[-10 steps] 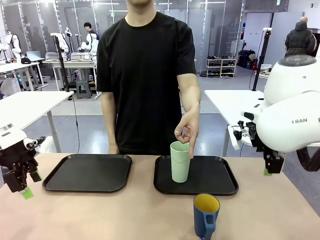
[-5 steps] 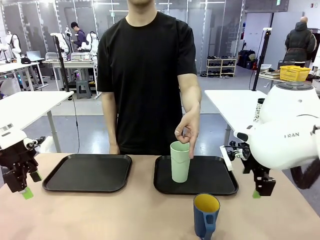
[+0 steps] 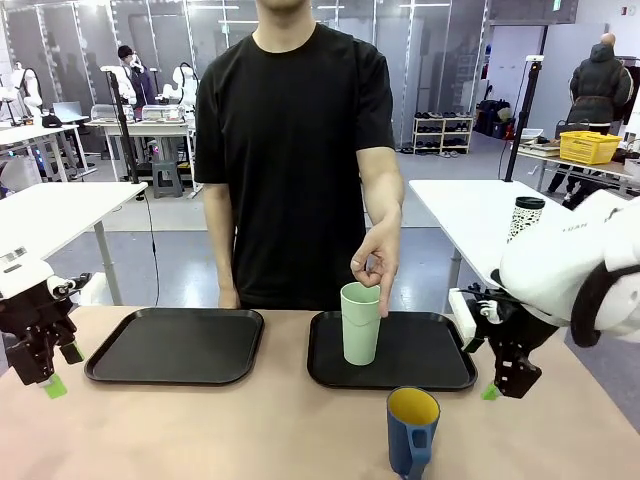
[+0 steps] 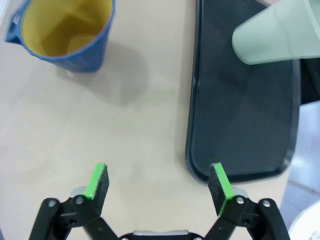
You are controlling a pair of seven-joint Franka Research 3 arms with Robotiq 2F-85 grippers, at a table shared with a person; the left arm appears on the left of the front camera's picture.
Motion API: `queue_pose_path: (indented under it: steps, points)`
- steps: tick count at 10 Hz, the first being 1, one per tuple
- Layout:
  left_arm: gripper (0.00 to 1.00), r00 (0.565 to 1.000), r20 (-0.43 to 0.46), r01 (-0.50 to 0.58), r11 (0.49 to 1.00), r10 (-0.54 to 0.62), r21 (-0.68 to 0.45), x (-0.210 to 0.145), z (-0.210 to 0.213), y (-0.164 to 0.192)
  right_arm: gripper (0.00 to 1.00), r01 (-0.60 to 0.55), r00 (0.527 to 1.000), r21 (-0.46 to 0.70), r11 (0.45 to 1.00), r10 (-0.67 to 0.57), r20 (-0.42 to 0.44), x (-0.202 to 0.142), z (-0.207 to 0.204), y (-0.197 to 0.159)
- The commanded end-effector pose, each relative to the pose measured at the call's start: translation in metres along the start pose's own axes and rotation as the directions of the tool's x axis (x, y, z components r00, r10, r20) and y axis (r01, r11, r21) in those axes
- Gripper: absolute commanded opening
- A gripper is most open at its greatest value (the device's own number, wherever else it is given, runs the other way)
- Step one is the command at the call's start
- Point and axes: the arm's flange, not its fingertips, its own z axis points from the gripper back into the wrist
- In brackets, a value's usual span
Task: Sort and store the cups by type.
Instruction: Pick up the Handle plastic cup and place it into the empty Flat Tray.
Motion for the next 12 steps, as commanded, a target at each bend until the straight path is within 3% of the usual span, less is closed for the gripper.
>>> queue_pose_path:
  steps: [1, 4, 6, 10, 12]
  points:
    - [1.0, 1.0, 0.006, 0.006, 1.0, -0.006, 0.001, -0.001, 0.0, 0.0, 1.0, -0.047, 0.98, 0.069, 0.997, 0.032, 0.197, -0.028, -0.023, 0.03]
    - [1.0, 1.0, 0.006, 0.006, 1.0, -0.006, 0.001, -0.001, 0.0, 0.0, 1.0, -0.101, 0.93, 0.117, 0.988, 0.052, 0.363, -0.044, -0.037, 0.026]
    - [1.0, 1.0, 0.006, 0.006, 1.0, -0.006, 0.001, -0.001, 0.0, 0.0, 1.0, -0.092, 0.907, 0.137, 0.986, 0.026, 0.421, -0.054, -0.051, 0.024]
    - [1.0, 1.0, 0.006, 0.006, 1.0, -0.006, 0.001, -0.001, 0.0, 0.0, 1.0, -0.097, 0.793, 0.102, 0.99, 0.015, 0.609, -0.067, -0.084, 0.026]
    - [1.0, 1.0, 0.006, 0.006, 1.0, -0.006, 0.001, -0.001, 0.0, 0.0, 1.0, -0.099, 0.761, 0.1, 0.99, 0.011, 0.648, -0.068, -0.1, 0.03]
